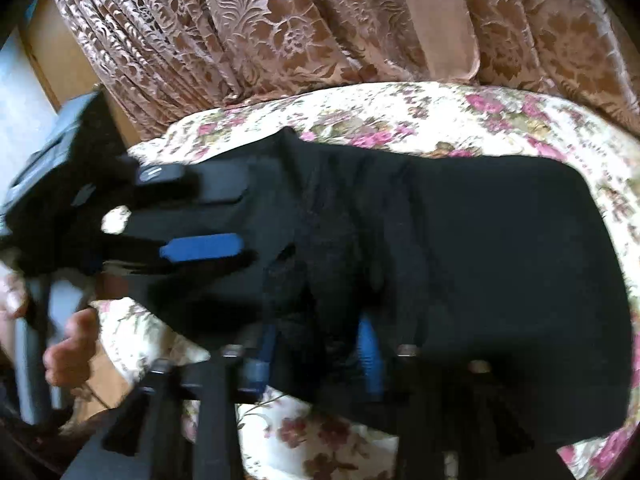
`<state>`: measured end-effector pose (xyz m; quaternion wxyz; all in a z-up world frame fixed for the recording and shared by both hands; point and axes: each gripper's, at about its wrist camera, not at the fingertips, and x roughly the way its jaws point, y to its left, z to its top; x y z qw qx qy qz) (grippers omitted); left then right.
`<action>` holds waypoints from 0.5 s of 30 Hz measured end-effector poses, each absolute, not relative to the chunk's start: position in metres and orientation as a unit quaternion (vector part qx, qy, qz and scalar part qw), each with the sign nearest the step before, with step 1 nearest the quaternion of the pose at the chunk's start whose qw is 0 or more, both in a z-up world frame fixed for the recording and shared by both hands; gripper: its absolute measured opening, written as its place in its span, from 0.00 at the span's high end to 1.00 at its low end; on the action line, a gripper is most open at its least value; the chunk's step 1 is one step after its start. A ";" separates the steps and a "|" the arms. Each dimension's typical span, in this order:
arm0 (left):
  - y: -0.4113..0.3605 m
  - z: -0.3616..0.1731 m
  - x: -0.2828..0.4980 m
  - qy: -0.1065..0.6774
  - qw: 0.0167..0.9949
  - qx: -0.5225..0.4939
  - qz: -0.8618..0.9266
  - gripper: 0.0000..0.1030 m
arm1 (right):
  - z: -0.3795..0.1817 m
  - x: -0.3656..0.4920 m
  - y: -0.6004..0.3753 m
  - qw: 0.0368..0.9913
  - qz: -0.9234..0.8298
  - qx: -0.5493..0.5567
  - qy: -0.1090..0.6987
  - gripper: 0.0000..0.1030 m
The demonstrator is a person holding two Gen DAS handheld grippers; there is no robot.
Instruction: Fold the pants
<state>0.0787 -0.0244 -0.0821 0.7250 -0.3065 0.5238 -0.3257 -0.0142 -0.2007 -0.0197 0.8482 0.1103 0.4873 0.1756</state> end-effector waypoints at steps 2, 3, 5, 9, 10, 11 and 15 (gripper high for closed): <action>-0.029 -0.083 0.080 0.528 0.721 -0.307 -0.327 0.19 | -0.016 -0.018 -0.201 0.847 0.188 0.121 0.483 0.47; -0.032 -0.083 0.080 0.529 0.721 -0.304 -0.328 0.19 | -0.014 -0.021 -0.203 0.846 0.191 0.126 0.481 0.47; -0.039 -0.083 0.081 0.535 0.723 -0.293 -0.324 0.20 | -0.011 -0.025 -0.209 0.845 0.193 0.140 0.478 0.47; -0.052 -0.087 0.080 0.551 0.716 -0.275 -0.330 0.41 | 0.001 -0.043 -0.235 0.851 0.172 0.161 0.469 0.47; -0.055 -0.089 0.080 0.555 0.717 -0.266 -0.327 0.46 | 0.004 -0.048 -0.244 0.853 0.163 0.168 0.466 0.47; -0.060 -0.091 0.080 0.561 0.716 -0.257 -0.326 0.46 | 0.009 -0.055 -0.256 0.856 0.150 0.173 0.463 0.47; -0.071 -0.099 0.079 0.577 0.702 -0.251 -0.332 0.50 | 0.021 -0.083 -0.302 0.865 0.086 0.184 0.458 0.47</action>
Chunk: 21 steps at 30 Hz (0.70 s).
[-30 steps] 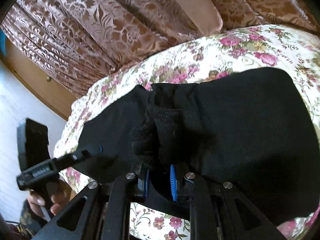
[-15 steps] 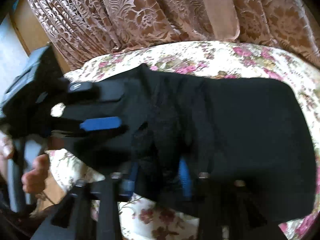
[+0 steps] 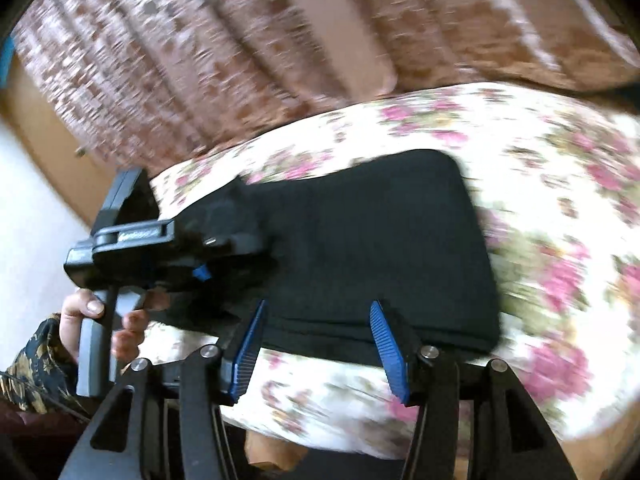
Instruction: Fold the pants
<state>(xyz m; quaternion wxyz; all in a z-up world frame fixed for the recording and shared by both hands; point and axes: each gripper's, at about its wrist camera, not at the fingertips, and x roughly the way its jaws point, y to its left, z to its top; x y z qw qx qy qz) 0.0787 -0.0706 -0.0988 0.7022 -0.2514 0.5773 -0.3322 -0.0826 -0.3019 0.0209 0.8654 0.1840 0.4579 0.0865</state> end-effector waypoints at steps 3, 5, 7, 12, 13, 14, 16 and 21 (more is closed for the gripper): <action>-0.076 -0.099 0.078 0.575 0.705 -0.242 -0.337 0.72 | 0.022 -0.105 -0.337 0.865 0.024 0.195 0.462 0.46; -0.078 -0.092 0.076 0.565 0.710 -0.236 -0.348 0.76 | 0.017 -0.114 -0.353 0.860 -0.016 0.196 0.471 0.42; -0.080 -0.080 0.073 0.552 0.714 -0.234 -0.362 0.77 | 0.007 -0.120 -0.363 0.851 -0.043 0.201 0.484 0.42; -0.084 -0.035 0.072 0.506 0.723 -0.241 -0.404 0.78 | -0.013 -0.116 -0.362 0.838 -0.058 0.214 0.499 0.42; -0.086 -0.024 0.072 0.496 0.725 -0.241 -0.414 0.78 | -0.014 -0.112 -0.360 0.838 -0.059 0.215 0.499 0.41; -0.087 -0.016 0.071 0.488 0.726 -0.242 -0.420 0.78 | -0.015 -0.108 -0.358 0.839 -0.060 0.215 0.497 0.41; -0.088 0.001 0.068 0.470 0.726 -0.245 -0.438 0.79 | -0.015 -0.102 -0.357 0.842 -0.067 0.221 0.488 0.41; -0.085 0.013 0.062 0.452 0.728 -0.249 -0.452 0.79 | -0.023 -0.092 -0.364 0.840 -0.097 0.247 0.474 0.48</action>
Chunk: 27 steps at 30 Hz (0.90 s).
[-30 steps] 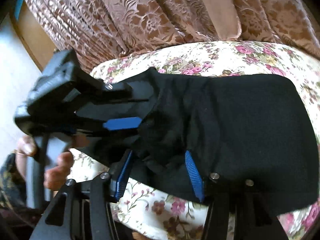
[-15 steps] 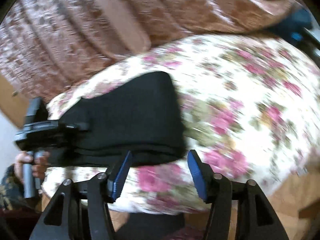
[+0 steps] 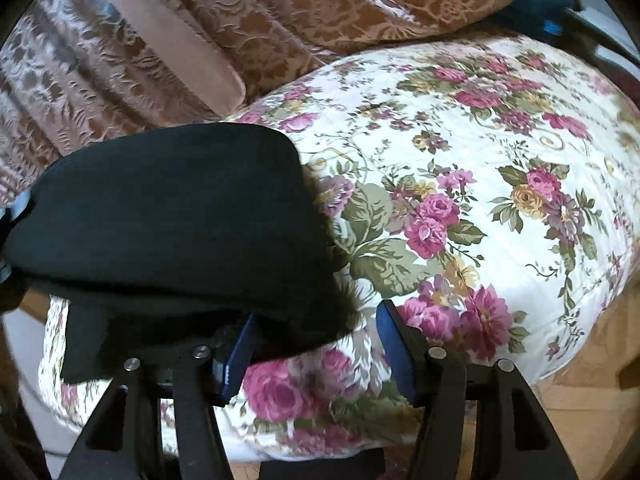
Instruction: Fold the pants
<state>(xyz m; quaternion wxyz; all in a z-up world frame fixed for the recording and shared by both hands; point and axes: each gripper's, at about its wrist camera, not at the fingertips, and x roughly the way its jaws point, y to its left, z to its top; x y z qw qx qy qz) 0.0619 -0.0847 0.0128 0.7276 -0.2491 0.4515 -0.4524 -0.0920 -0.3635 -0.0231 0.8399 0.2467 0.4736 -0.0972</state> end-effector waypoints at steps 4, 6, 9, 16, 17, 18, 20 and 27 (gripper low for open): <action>-0.071 -0.009 0.059 0.466 0.737 -0.241 -0.426 0.81 | -0.032 -0.088 -0.356 0.840 -0.117 0.222 0.481 0.71; -0.061 -0.030 0.061 0.484 0.738 -0.244 -0.402 0.82 | -0.036 -0.086 -0.350 0.844 -0.118 0.201 0.484 0.73; -0.046 -0.070 0.062 0.522 0.735 -0.241 -0.360 0.83 | -0.040 -0.085 -0.346 0.845 -0.111 0.185 0.490 0.73; -0.036 -0.105 0.053 0.530 0.743 -0.236 -0.334 0.83 | -0.033 -0.092 -0.353 0.837 -0.080 0.182 0.509 0.51; -0.037 -0.104 0.051 0.528 0.746 -0.231 -0.334 0.83 | -0.031 -0.093 -0.355 0.836 -0.075 0.180 0.512 0.49; -0.039 -0.101 0.048 0.523 0.753 -0.219 -0.334 0.83 | -0.026 -0.097 -0.359 0.836 -0.072 0.177 0.514 0.49; -0.042 -0.096 0.044 0.514 0.765 -0.198 -0.333 0.83 | -0.015 -0.106 -0.368 0.839 -0.081 0.167 0.511 0.48; -0.055 -0.080 0.030 0.487 0.809 -0.122 -0.305 0.82 | 0.024 -0.079 -0.368 0.868 -0.057 0.180 0.460 0.46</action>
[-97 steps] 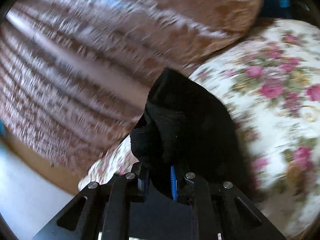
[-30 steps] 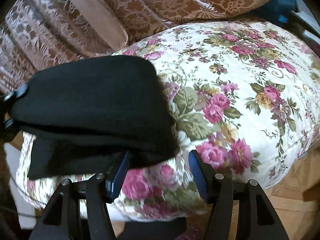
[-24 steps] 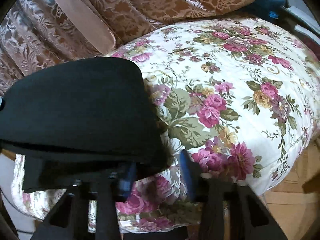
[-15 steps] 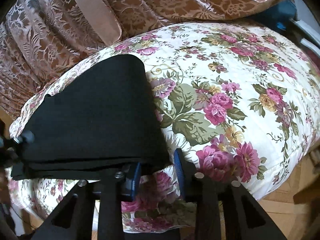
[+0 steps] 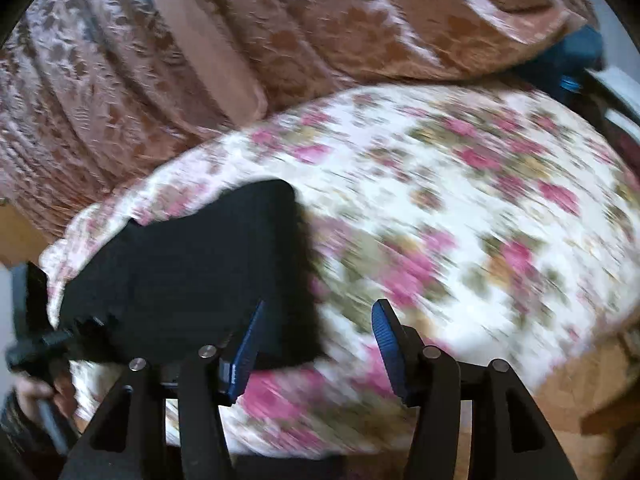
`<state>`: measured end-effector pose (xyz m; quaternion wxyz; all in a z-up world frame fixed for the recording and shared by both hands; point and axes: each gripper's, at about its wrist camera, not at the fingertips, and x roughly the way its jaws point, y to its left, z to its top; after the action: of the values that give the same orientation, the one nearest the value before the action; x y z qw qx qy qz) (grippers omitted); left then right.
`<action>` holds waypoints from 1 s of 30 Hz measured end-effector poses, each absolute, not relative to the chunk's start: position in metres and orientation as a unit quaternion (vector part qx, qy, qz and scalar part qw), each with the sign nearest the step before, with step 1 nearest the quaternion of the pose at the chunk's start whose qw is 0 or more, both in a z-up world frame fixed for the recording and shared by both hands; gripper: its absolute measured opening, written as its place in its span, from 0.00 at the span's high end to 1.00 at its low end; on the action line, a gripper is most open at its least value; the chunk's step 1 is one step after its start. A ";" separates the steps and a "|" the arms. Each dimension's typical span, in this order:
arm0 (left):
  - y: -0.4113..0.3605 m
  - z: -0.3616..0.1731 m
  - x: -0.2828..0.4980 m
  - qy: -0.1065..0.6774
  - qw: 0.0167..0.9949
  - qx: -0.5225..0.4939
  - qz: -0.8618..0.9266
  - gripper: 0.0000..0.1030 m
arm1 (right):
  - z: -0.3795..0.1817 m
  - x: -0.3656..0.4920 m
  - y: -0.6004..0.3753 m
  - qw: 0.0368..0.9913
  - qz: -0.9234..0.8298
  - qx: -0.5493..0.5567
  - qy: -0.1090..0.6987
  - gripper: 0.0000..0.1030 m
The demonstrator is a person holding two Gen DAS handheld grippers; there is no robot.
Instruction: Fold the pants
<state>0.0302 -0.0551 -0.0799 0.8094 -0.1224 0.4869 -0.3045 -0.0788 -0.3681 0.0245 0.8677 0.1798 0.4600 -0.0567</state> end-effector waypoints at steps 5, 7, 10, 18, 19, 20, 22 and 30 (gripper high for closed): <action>-0.067 -0.072 0.022 0.469 0.835 -0.063 -0.280 0.81 | 0.021 -0.010 -0.324 0.871 -0.004 0.153 0.467 0.46; -0.069 -0.072 0.020 0.463 0.841 -0.047 -0.276 0.81 | 0.017 0.012 -0.310 0.871 0.004 0.148 0.469 0.46; -0.070 -0.072 0.021 0.461 0.843 -0.043 -0.275 0.81 | 0.010 0.040 -0.298 0.867 0.016 0.150 0.474 0.46; -0.069 -0.074 0.022 0.458 0.845 -0.043 -0.274 0.81 | -0.020 0.070 -0.281 0.854 0.018 0.110 0.508 0.44; -0.069 -0.074 0.022 0.457 0.845 -0.044 -0.272 0.81 | -0.021 0.071 -0.281 0.854 0.019 0.106 0.509 0.44; -0.069 -0.074 0.023 0.457 0.846 -0.045 -0.272 0.81 | -0.023 0.072 -0.280 0.854 0.019 0.102 0.510 0.44; -0.069 -0.075 0.022 0.456 0.847 -0.041 -0.271 0.81 | -0.029 0.073 -0.279 0.851 0.017 0.093 0.517 0.43; -0.069 -0.077 0.021 0.452 0.851 -0.037 -0.264 0.81 | -0.031 0.074 -0.269 0.853 0.010 0.058 0.519 0.42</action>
<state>0.0213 -0.0686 -0.0766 0.8509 -0.0372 0.4525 -0.2644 0.0737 -0.2688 -0.0313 0.8527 0.0581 0.5191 0.0102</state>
